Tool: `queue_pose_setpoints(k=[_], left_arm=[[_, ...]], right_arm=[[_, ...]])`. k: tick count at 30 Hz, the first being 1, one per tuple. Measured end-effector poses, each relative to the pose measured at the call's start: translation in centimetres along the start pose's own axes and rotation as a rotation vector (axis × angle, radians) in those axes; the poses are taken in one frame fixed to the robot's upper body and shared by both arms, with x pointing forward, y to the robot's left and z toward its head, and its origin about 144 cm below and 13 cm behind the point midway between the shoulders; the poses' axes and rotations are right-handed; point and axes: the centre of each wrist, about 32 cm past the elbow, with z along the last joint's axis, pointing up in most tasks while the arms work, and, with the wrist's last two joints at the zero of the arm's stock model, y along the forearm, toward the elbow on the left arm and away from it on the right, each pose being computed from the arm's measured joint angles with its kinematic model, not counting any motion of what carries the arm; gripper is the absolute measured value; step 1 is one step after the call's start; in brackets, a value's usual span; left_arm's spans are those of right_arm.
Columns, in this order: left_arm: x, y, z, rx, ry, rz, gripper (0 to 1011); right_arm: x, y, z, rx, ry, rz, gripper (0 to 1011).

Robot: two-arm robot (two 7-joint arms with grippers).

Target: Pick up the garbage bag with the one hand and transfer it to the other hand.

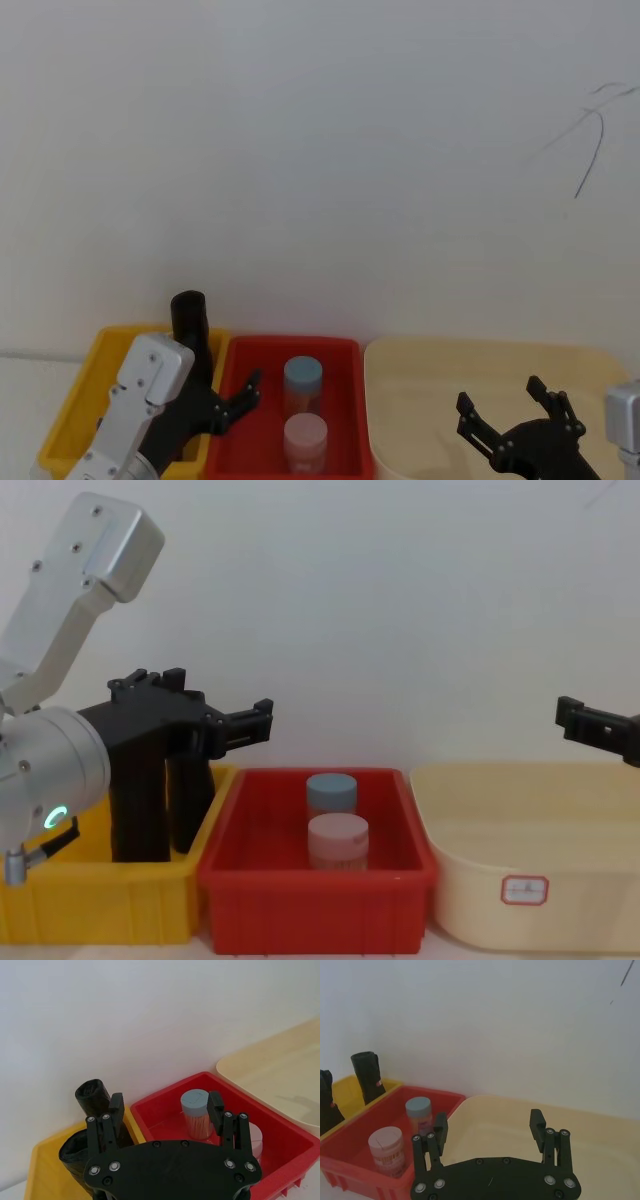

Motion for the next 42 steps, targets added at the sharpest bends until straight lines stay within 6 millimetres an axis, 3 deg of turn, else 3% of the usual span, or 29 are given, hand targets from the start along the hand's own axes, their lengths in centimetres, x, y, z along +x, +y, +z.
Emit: queue_pose_setpoints(k=[42], left_arm=[[0.0, 0.0, 0.0, 0.0, 0.0, 0.0, 1001]], right_arm=[[0.0, 0.0, 0.0, 0.0, 0.0, 0.0, 1000]])
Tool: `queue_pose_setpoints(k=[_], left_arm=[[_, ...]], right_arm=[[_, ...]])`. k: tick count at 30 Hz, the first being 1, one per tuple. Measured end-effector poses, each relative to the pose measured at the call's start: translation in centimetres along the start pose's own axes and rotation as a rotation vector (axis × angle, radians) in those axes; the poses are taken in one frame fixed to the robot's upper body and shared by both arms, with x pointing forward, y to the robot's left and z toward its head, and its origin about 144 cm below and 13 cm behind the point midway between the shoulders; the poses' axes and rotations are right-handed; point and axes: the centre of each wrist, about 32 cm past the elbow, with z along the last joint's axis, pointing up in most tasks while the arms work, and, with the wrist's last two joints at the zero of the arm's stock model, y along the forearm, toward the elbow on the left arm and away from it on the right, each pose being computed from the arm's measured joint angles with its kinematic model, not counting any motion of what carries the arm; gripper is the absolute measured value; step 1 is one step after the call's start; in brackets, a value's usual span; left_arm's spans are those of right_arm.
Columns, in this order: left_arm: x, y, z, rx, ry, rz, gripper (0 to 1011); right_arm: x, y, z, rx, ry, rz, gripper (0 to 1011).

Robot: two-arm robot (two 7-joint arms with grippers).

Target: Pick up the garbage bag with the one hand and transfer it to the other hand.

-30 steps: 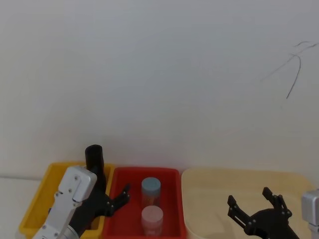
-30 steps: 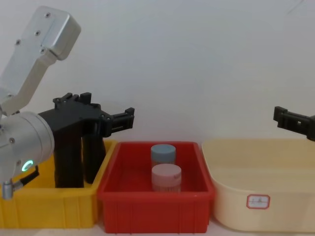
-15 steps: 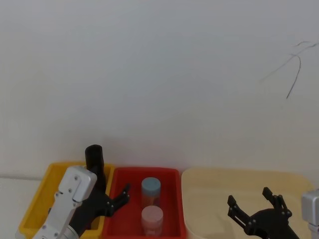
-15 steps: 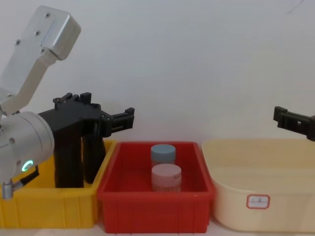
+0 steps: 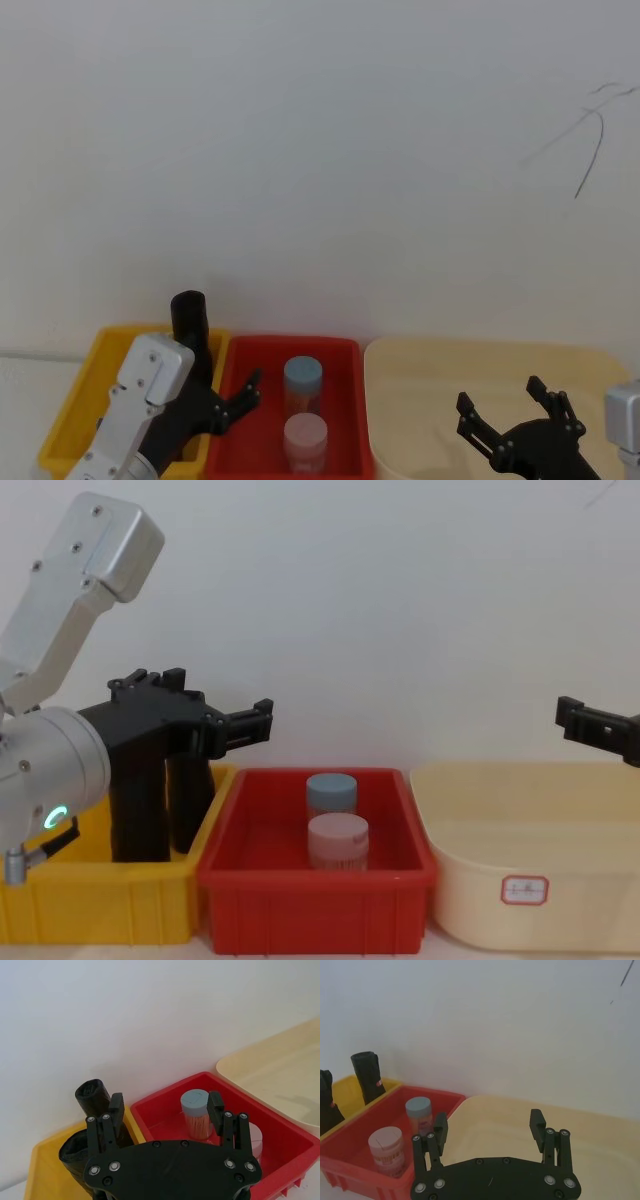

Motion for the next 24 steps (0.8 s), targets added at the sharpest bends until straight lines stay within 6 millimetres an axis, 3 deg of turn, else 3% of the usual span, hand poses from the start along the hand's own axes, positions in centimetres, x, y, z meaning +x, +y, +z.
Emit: queue_pose_setpoints(k=[24], left_arm=[[0.06, 0.12, -0.01, 0.001, -0.001, -0.003, 1002]], right_arm=[[0.0, 0.0, 0.0, 0.0, 0.0, 0.0, 1000]])
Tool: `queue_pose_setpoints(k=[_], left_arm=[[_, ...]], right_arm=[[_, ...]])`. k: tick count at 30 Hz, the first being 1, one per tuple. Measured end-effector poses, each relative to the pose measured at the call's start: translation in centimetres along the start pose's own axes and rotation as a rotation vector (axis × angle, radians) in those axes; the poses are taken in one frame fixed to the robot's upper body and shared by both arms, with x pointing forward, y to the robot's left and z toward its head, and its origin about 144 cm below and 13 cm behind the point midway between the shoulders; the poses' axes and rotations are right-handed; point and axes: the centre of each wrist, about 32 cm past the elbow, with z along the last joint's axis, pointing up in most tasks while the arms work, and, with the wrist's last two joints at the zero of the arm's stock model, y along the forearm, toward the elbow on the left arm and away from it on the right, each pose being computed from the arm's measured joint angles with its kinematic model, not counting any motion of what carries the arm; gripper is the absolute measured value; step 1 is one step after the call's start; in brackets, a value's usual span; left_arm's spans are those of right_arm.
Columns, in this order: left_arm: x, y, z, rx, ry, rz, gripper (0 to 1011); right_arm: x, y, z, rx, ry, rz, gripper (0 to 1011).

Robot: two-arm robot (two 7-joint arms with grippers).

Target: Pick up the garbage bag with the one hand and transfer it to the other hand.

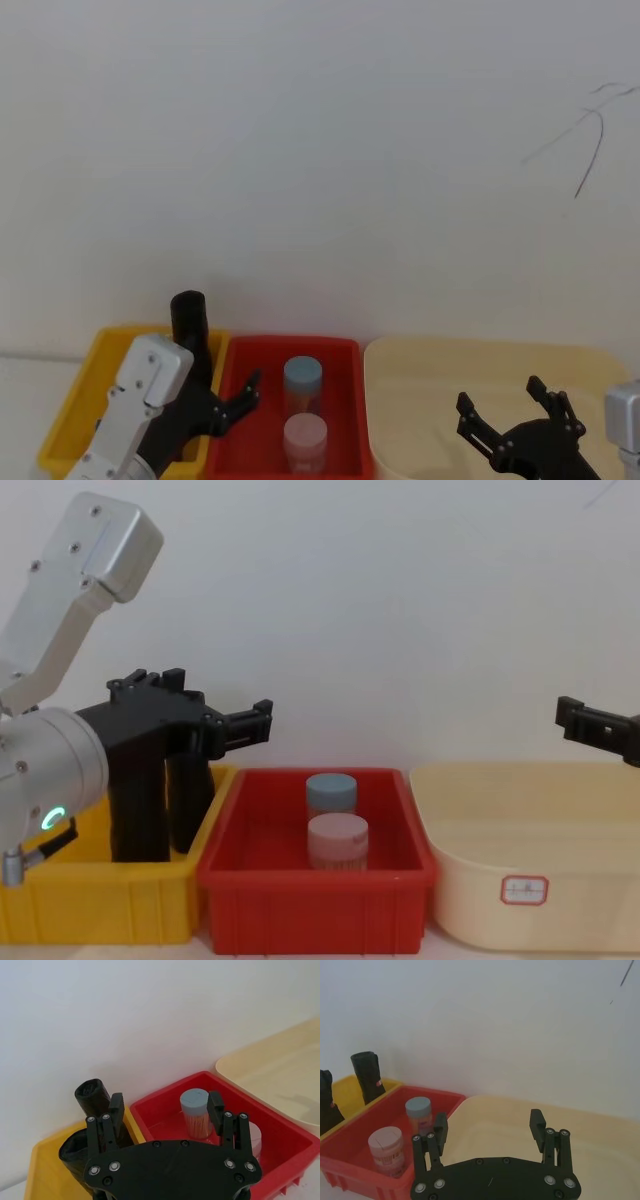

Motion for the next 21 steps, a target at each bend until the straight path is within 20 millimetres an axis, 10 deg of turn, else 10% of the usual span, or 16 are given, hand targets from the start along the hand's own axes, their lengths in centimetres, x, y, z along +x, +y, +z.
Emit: queue_pose_setpoints(k=[21], left_arm=[[3.6, 3.9, -0.6, 0.026, 0.04, -0.024, 1001]], right_arm=[[0.0, 0.0, 0.0, 0.0, 0.0, 0.0, 1000]])
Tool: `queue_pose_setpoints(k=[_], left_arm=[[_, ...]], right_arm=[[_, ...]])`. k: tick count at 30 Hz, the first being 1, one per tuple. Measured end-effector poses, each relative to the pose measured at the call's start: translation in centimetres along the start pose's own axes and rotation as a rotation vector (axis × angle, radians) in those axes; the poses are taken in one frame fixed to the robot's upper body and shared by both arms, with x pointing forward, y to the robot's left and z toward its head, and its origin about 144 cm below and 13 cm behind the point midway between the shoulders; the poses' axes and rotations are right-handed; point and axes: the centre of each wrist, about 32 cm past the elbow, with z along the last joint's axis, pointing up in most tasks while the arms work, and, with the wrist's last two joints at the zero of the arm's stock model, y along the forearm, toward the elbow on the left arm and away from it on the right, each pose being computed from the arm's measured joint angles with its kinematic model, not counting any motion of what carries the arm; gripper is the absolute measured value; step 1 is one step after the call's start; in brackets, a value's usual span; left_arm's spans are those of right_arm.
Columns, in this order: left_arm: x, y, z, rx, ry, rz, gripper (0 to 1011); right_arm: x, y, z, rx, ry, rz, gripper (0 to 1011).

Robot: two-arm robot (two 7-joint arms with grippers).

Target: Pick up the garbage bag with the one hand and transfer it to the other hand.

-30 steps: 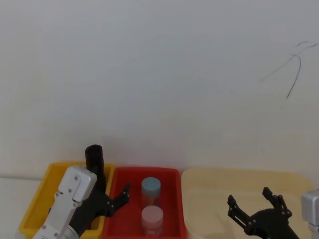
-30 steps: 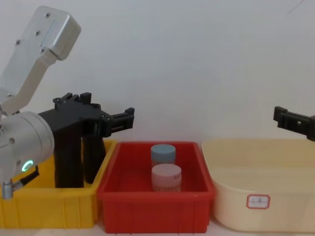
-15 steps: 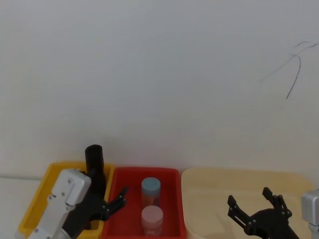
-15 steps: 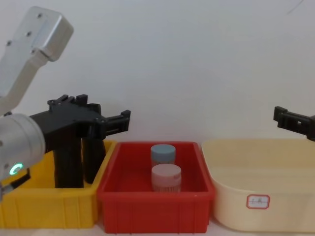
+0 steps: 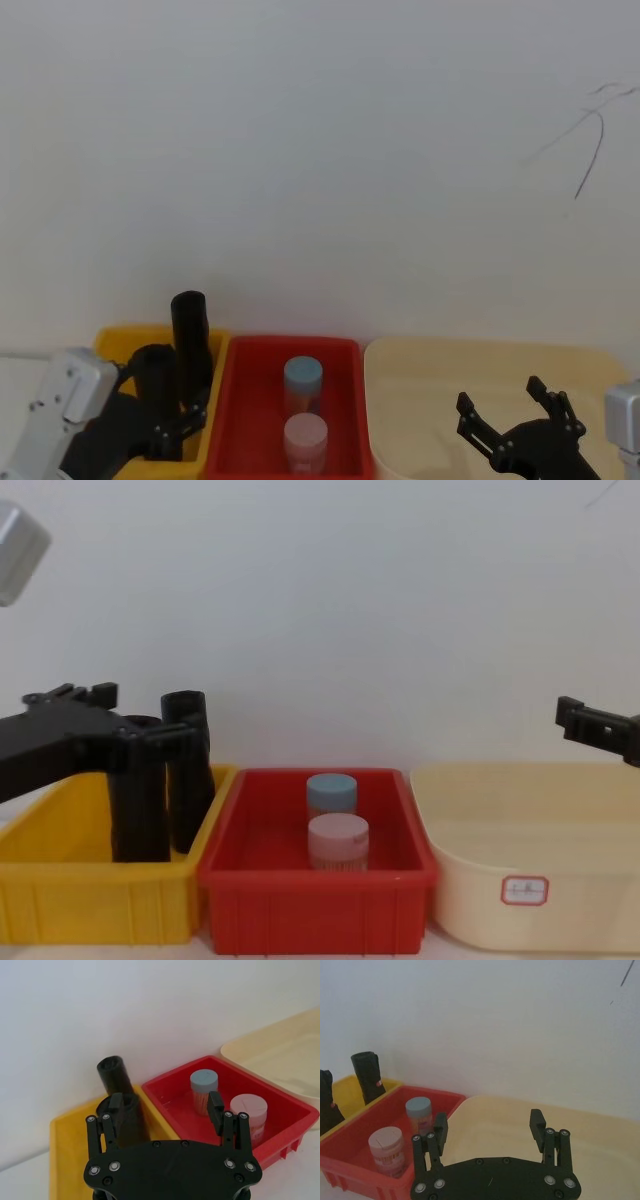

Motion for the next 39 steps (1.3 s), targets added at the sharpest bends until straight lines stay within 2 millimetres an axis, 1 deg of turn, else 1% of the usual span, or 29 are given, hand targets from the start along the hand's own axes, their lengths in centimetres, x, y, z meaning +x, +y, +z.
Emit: queue_pose_setpoints(k=[7, 17, 39], left_arm=[[1.4, 0.9, -0.1, 0.026, 0.031, 0.012, 1001], [2.7, 1.3, -0.4, 0.059, 0.064, 0.031, 1001], [3.6, 1.6, -0.6, 0.08, 0.086, 0.043, 1002]], right_arm=[[0.0, 0.0, 0.0, 0.0, 0.0, 0.0, 1000], [0.0, 0.0, 0.0, 0.0, 0.0, 0.0, 1000], [0.0, 0.0, 0.0, 0.0, 0.0, 0.0, 1000]])
